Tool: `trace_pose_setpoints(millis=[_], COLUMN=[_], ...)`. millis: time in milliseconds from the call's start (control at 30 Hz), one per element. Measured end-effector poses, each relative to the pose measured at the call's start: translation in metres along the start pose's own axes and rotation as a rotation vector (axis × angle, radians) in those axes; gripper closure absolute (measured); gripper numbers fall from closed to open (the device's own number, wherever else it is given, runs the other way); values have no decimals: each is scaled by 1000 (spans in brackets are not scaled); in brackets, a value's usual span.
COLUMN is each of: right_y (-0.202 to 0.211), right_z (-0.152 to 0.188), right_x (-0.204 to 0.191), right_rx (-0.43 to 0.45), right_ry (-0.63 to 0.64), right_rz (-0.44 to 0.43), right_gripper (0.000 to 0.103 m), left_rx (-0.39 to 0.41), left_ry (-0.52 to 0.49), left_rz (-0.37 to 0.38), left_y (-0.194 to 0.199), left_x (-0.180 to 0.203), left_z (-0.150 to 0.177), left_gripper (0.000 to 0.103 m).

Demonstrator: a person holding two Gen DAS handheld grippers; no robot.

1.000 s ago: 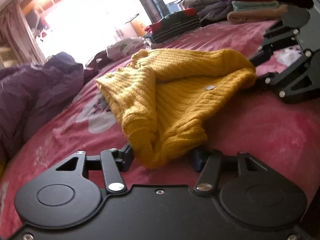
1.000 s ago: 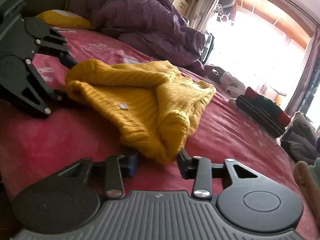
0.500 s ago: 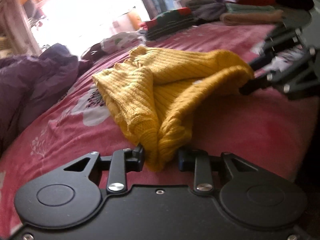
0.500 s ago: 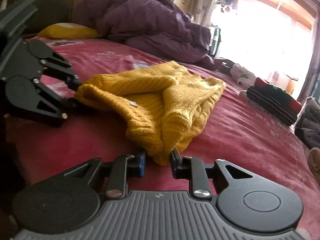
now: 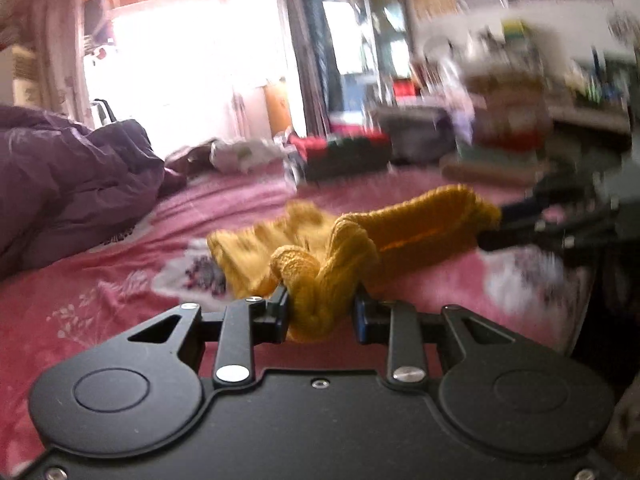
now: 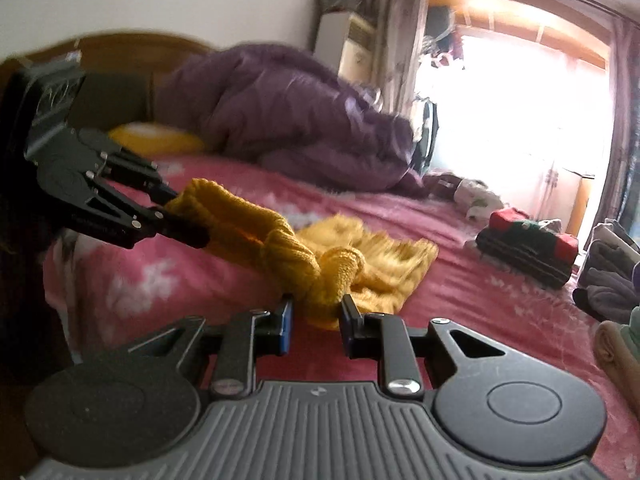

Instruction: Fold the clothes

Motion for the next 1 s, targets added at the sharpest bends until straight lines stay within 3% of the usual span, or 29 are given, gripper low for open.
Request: trace_pose_setpoints(millis=[167,367,600,733,833,933,1000], right_y=[-13,-52,-111,-145,-154,-145,-141], right_z=[-15,-20,-4,18,32,37,37], right_x=[27,67,121,140,146,149,150], right_rx=[87,123,105,61,43,57,61], right_ry=[-98,-261,-494,-637,-735,-793,-810], right_rz=[16,-9,-47,-77,-98,-114,-132], right_gripper=[78,78,77,70,63,49,47], left_rx=[63,100,35,-43,-41,-30,-34], left_ry=[94,214,441,530,593,661,694], left_rz=[2,36,79,68,76,86,85], left_y=[-16,-50,-114,-141,-151,-159,-161], left_x=[-16,-46,-89,-103,-107,-114,-118], left_z=[-18,-35,-36,-28,-27,-28,-25], left_gripper=[75,75,75,75,75,75,75])
Point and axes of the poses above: each gripper's, at about its wrist camera, not at the fingertips, and y roughly against the way its jaws point, x to its right, z to its underside, the point moved 5 cm from there along -y, roughly the way its jaws point, and after that the axes turned 8 degrees about y, right-handed, at the moved point
